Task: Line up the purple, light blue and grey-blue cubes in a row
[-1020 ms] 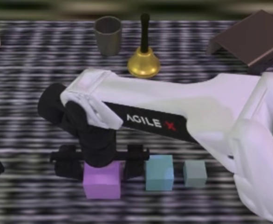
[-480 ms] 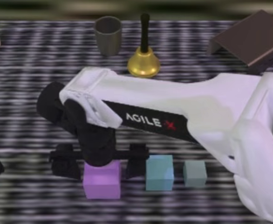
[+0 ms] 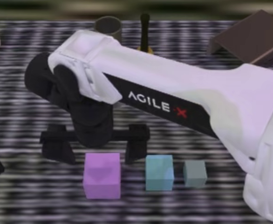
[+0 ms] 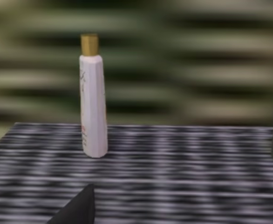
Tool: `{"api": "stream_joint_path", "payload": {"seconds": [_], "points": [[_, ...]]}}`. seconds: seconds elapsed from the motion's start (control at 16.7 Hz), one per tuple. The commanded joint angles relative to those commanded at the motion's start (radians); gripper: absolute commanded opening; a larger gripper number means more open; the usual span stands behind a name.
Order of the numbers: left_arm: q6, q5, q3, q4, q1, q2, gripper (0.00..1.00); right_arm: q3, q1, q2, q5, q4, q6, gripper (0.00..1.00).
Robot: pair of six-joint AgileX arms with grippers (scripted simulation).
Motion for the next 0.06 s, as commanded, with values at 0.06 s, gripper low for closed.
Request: {"api": "stream_joint_path", "payload": {"seconds": [0.06], "points": [[0.0,0.0,0.0,0.0,0.0,0.0,1.0,0.002,0.0,0.0,0.0,-0.002,0.0,1.0]]}}
